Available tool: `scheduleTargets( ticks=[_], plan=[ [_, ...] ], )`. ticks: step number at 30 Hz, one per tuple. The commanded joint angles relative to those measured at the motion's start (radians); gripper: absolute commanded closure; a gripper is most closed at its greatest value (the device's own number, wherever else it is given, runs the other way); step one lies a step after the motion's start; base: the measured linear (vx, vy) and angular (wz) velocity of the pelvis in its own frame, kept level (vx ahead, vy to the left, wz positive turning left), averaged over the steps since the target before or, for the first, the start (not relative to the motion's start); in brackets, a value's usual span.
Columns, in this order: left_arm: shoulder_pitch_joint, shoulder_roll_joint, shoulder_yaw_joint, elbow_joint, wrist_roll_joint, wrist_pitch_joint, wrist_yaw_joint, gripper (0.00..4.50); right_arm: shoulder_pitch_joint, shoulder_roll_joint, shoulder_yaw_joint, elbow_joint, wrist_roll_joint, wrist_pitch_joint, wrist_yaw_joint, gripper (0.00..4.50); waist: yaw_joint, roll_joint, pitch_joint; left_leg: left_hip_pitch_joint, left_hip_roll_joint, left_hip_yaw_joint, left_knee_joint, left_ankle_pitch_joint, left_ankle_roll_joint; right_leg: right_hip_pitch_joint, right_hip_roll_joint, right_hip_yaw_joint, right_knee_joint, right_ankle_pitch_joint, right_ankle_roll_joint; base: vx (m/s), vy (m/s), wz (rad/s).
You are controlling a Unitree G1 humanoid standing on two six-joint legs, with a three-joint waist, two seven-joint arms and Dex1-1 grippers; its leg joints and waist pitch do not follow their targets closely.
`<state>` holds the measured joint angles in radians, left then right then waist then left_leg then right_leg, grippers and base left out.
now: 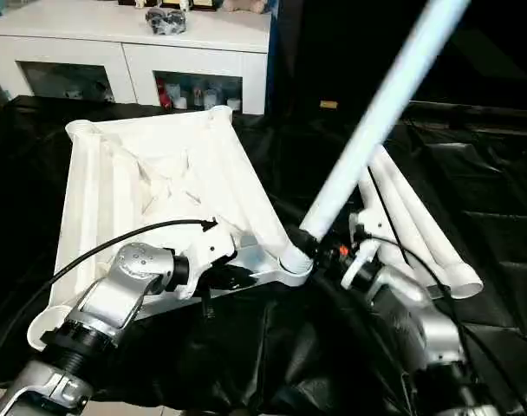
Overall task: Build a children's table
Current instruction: Insert table leg to table base
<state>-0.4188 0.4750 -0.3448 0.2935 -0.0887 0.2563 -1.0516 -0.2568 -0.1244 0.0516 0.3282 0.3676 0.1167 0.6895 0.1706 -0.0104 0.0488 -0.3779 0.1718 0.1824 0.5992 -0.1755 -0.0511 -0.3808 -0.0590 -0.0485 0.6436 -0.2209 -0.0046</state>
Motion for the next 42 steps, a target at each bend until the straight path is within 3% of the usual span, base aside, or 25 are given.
scheduleTargets(
  ticks=[1, 11, 18, 19, 20, 30, 31, 32, 36, 42],
  plan=[
    [-0.036, -0.002, 0.045, 0.003, -0.015, -0.035, 0.023, 4.5, 0.048, -0.028, -0.008, 0.058, -0.072, 0.015, -0.051, 2.62, -0.008, 0.011, -0.048, 0.033, 0.068, -0.042, -0.093, -0.401, -0.056, 0.005, -0.11, 0.058, -0.116, -0.435, -0.134, 0.0, 0.0, 0.0],
    [-0.043, 0.0, 0.037, 0.014, -0.005, -0.056, -0.005, 4.5, 0.007, -0.082, 0.084, 0.052, -0.135, 0.018, 0.02, 2.62, -0.011, 0.006, -0.044, 0.031, 0.068, -0.043, -0.095, -0.409, -0.049, 0.003, -0.112, 0.059, -0.124, -0.492, -0.116, 0.0, 0.0, 0.0],
    [-0.044, 0.013, 0.025, -0.001, -0.003, -0.082, -0.044, 4.5, -0.049, -0.129, 0.143, 0.064, -0.14, 0.044, 0.137, 2.62, -0.013, -0.006, -0.043, 0.028, 0.068, -0.041, -0.094, -0.382, -0.033, 0.005, -0.112, 0.059, -0.125, -0.502, -0.111, 0.0, 0.0, 0.0],
    [-0.044, 0.014, 0.024, -0.002, -0.003, -0.083, -0.045, 4.5, -0.051, -0.131, 0.146, 0.065, -0.14, 0.045, 0.142, 2.62, -0.012, -0.002, -0.044, 0.03, 0.069, -0.041, -0.094, -0.376, -0.033, 0.004, -0.113, 0.06, -0.123, -0.493, -0.114, 0.0, 0.0, 0.0],
    [-0.045, 0.017, 0.022, -0.006, -0.003, -0.084, -0.052, 4.5, -0.058, -0.138, 0.156, 0.069, -0.141, 0.047, 0.157, 2.62, -0.012, -0.006, -0.044, 0.029, 0.07, -0.04, -0.095, -0.369, -0.032, 0.004, -0.11, 0.06, -0.123, -0.476, -0.116, 0.0, 0.0, 0.0],
    [-0.051, 0.065, -0.007, -0.047, -0.033, -0.109, -0.199, 4.5, -0.109, -0.193, 0.242, 0.118, -0.151, 0.08, 0.366, 2.62, -0.011, -0.009, -0.054, 0.025, 0.07, -0.033, -0.095, -0.302, -0.021, 0.015, -0.1, 0.055, -0.096, -0.239, -0.174, 0.0, 0.0, 0.0],
    [-0.051, 0.073, -0.01, -0.053, -0.038, -0.111, -0.221, 4.5, -0.11, -0.198, 0.251, 0.114, -0.147, 0.086, 0.389, 2.62, -0.01, -0.016, -0.054, 0.024, 0.07, -0.032, -0.094, -0.288, -0.015, 0.018, -0.101, 0.055, -0.094, -0.22, -0.178, 0.0, 0.0, 0.0],
    [-0.056, 0.083, -0.017, -0.058, -0.041, -0.119, -0.251, 4.5, -0.112, -0.207, 0.261, 0.106, -0.139, 0.096, 0.425, 2.62, -0.009, -0.014, -0.055, 0.025, 0.071, -0.032, -0.094, -0.278, -0.012, 0.019, -0.1, 0.054, -0.092, -0.194, -0.182, 0.0, 0.0, 0.0],
    [-0.07, 0.101, -0.03, -0.064, -0.044, -0.121, -0.307, 4.5, -0.116, -0.23, 0.287, 0.094, -0.13, 0.108, 0.505, 2.62, -0.007, -0.018, -0.057, 0.029, 0.072, -0.03, -0.094, -0.281, -0.014, 0.02, -0.099, 0.052, -0.088, -0.16, -0.195, 0.0, 0.0, 0.0],
    [-0.096, 0.114, -0.031, -0.041, -0.027, -0.138, -0.339, 4.5, -0.113, -0.248, 0.31, 0.082, -0.133, 0.092, 0.582, 2.62, -0.001, -0.019, -0.054, 0.031, 0.073, -0.031, -0.097, -0.309, -0.022, 0.021, -0.102, 0.053, -0.091, -0.18, -0.2, 0.0, 0.0, 0.0]
  ],
)
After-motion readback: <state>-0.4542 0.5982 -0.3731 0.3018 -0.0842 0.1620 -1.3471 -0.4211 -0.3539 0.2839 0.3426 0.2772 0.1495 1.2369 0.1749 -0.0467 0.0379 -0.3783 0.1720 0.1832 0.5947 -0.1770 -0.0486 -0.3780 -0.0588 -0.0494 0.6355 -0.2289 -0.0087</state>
